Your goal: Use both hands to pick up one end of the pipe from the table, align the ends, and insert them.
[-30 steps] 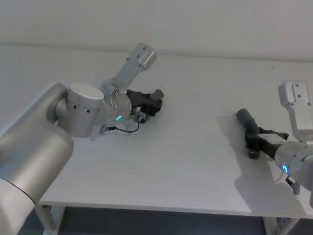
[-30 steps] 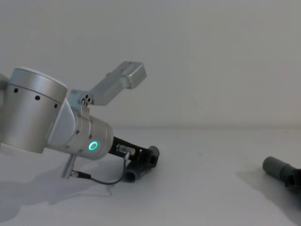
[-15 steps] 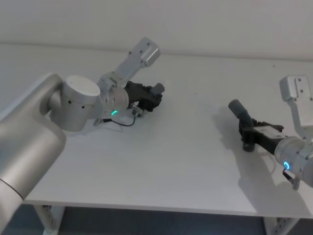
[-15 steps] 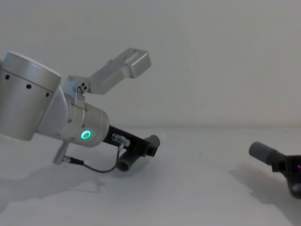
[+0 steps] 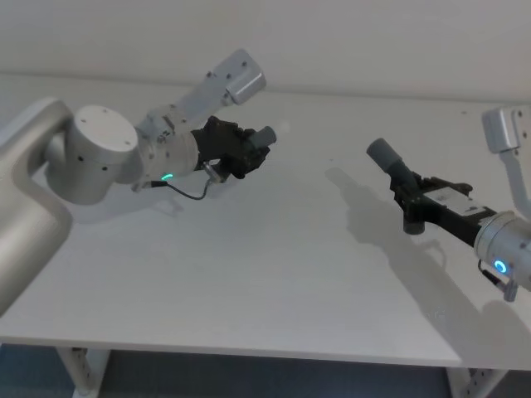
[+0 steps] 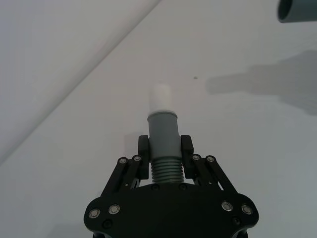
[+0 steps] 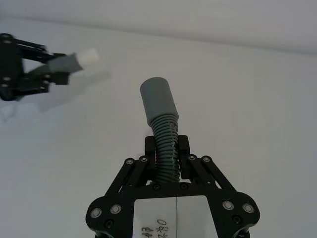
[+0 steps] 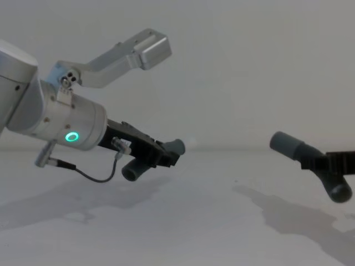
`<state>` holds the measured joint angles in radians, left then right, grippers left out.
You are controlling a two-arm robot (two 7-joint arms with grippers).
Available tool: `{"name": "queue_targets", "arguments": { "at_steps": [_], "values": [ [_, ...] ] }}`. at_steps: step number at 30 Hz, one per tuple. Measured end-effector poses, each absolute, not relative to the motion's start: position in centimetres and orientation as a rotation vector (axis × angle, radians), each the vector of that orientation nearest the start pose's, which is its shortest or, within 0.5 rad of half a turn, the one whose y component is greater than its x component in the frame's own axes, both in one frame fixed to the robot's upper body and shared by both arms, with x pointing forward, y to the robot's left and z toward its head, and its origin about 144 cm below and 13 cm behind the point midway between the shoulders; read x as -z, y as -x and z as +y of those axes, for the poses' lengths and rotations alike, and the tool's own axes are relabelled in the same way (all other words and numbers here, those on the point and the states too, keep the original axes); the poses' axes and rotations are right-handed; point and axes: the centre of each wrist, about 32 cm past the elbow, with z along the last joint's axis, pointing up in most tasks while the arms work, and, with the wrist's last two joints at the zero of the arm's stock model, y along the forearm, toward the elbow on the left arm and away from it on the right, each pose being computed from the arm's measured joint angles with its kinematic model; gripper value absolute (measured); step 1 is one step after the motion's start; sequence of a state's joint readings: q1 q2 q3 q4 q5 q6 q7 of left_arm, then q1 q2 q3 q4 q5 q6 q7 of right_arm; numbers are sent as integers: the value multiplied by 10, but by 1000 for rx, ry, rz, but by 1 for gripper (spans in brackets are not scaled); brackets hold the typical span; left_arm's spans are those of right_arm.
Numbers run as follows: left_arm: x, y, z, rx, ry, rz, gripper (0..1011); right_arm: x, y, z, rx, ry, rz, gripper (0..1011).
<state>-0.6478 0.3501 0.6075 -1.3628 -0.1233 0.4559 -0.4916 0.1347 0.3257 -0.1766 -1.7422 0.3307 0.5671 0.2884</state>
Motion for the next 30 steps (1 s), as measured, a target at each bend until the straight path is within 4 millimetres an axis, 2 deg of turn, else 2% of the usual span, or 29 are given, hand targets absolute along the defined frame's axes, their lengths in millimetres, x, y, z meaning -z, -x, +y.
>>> {"name": "queue_targets", "arguments": {
  "at_steps": [11, 30],
  "values": [
    [-1285, -589, 198, -618, -535, -230, 368, -1241, -492, -273, 876, 206, 171, 253],
    [-1303, -607, 214, -392, -506, -318, 368, -1255, -515, -308, 590, 181, 95, 253]
  ]
}}
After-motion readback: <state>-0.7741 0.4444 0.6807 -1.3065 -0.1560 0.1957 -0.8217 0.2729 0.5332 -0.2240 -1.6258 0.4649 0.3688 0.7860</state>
